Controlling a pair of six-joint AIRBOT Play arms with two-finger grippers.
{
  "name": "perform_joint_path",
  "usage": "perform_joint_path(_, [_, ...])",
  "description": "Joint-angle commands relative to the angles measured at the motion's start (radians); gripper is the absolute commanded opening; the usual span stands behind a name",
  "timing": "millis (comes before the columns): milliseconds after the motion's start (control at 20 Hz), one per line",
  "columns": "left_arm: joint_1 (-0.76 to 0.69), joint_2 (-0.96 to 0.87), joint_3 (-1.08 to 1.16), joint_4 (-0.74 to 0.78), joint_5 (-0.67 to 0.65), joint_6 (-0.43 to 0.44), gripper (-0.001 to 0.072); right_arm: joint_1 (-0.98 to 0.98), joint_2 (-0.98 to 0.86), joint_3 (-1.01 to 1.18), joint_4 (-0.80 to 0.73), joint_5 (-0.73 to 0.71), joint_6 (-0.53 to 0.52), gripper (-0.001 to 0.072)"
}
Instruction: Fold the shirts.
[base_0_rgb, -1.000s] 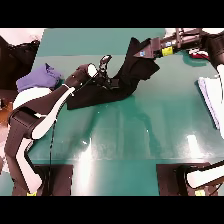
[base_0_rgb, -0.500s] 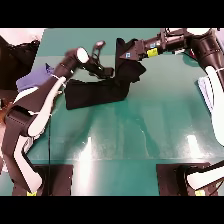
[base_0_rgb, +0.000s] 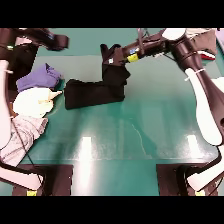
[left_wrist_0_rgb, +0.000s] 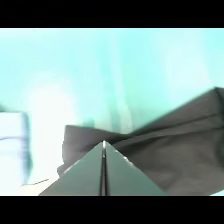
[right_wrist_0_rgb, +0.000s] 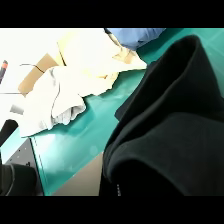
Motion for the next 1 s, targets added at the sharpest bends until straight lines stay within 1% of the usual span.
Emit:
perform_joint_path(0, [0.058,0.111,-0.021,0.051,-0.030,0.015,0.0020,0.066,-0.057,-0.012,-0.006,-0.109,-0.021,0.0019])
perform_joint_path(50, [0.058,0.126,-0.024,0.064,-0.040,0.026,0.0020,0.083,-0.077,-0.011,-0.005,-0.145,-0.023,0.0020])
perform_joint_path(100, [0.058,0.137,-0.024,0.066,-0.056,0.045,0.0020,0.105,-0.097,-0.012,-0.005,-0.185,-0.046,0.0020])
perform_joint_path(200, [0.058,0.151,-0.024,0.064,-0.092,0.045,0.0020,0.158,-0.134,-0.011,-0.003,-0.245,-0.097,0.0024])
perform_joint_path(250, [0.058,0.153,-0.024,0.063,-0.108,0.045,0.0020,0.187,-0.155,-0.011,0.005,-0.275,-0.118,0.0045])
perform_joint_path(300, [0.058,0.153,-0.024,0.061,-0.124,0.045,0.0020,0.220,-0.176,-0.011,0.003,-0.311,-0.140,0.0218])
perform_joint_path(350, [0.058,0.153,-0.024,0.060,-0.135,0.044,0.0021,0.254,-0.204,-0.002,0.003,-0.340,-0.144,0.0411])
perform_joint_path(400, [0.058,0.153,-0.024,0.057,-0.143,0.044,0.0020,0.286,-0.241,0.036,0.003,-0.335,-0.144,0.0454])
perform_joint_path(550, [0.058,0.153,-0.024,0.055,-0.157,0.044,0.0020,0.356,-0.301,0.118,0.002,-0.328,-0.153,0.0473])
perform_joint_path(650, [0.058,0.153,-0.024,0.055,-0.164,0.044,0.0020,0.351,-0.262,0.066,-0.011,-0.318,-0.159,0.0471])
perform_joint_path(800, [0.058,0.153,-0.024,0.055,-0.176,0.044,0.0021,0.263,-0.151,-0.076,-0.134,-0.262,-0.158,0.0471])
perform_joint_path(950, [0.058,0.151,-0.024,0.042,-0.177,0.044,0.0021,0.114,-0.056,-0.198,-0.137,-0.219,-0.156,0.0471])
